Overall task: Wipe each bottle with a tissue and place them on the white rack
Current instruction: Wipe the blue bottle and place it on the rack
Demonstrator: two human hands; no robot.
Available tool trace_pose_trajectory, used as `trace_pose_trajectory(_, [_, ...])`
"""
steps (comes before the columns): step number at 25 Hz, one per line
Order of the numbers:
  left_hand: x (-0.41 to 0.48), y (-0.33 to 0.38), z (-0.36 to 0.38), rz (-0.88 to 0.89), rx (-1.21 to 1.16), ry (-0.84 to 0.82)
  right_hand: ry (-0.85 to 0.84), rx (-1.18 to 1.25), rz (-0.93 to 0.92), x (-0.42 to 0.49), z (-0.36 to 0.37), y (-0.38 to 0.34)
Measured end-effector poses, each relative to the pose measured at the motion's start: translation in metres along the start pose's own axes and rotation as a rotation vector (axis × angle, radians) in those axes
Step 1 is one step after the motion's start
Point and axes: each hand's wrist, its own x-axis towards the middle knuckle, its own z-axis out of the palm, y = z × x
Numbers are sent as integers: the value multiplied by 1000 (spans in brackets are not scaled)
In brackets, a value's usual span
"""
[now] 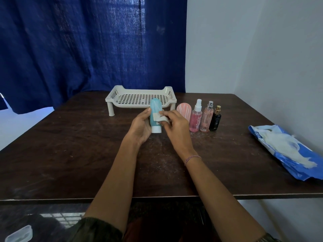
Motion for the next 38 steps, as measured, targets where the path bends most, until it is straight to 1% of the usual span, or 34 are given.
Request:
trace_pose_trajectory(3, [-1, 1, 0, -4, 13, 11, -34, 12, -57, -2, 1, -2])
trace_pose_trajectory(5, [-2, 4, -1, 0, 24, 33, -74, -40, -87, -2, 1, -1])
trace_pose_trajectory(7, [-2, 6, -3, 14, 11, 51, -83, -73, -81, -1, -1, 2])
trace_pose_trajectory(11, [-2, 6, 0, 4, -26, 31, -22, -71, -23, 1, -5, 2])
trace_pose_trajectory(14, [-3, 3, 2, -5, -14, 8, 4, -53, -22, 1, -5, -1])
trace_pose_trajectory(18, [1, 5, -5, -1, -27, 31, -87, -11, -84, -1, -3, -2])
trace_pose_trajectory(20, [1, 6, -6, 6, -28, 34, -123, -21, -78, 0, -3, -1])
trace_pose_trajectory(24, [0, 3, -3, -11, -28, 12, -81, -48, -9, 2, -4, 4])
trace_pose_trajectory(28, [2, 2, -3, -38, -28, -21, -32, -49, -39, 1, -2, 1])
trace_pose_trajectory(30, [2, 2, -3, -42, -17, -27, -43, -56, -83, 0, -1, -1])
trace_pose_trajectory(32, [2, 2, -5, -37, -11, -26, -89, -63, -121, 0, -1, -2])
trace_pose_trajectory(35, [2, 3, -8, -53, -12, -20, -139, -61, -133, -1, -1, -1])
trace_pose_trajectory(38, [1, 2, -4, -69, 5, -39, -85, -90, -91, 0, -3, 1])
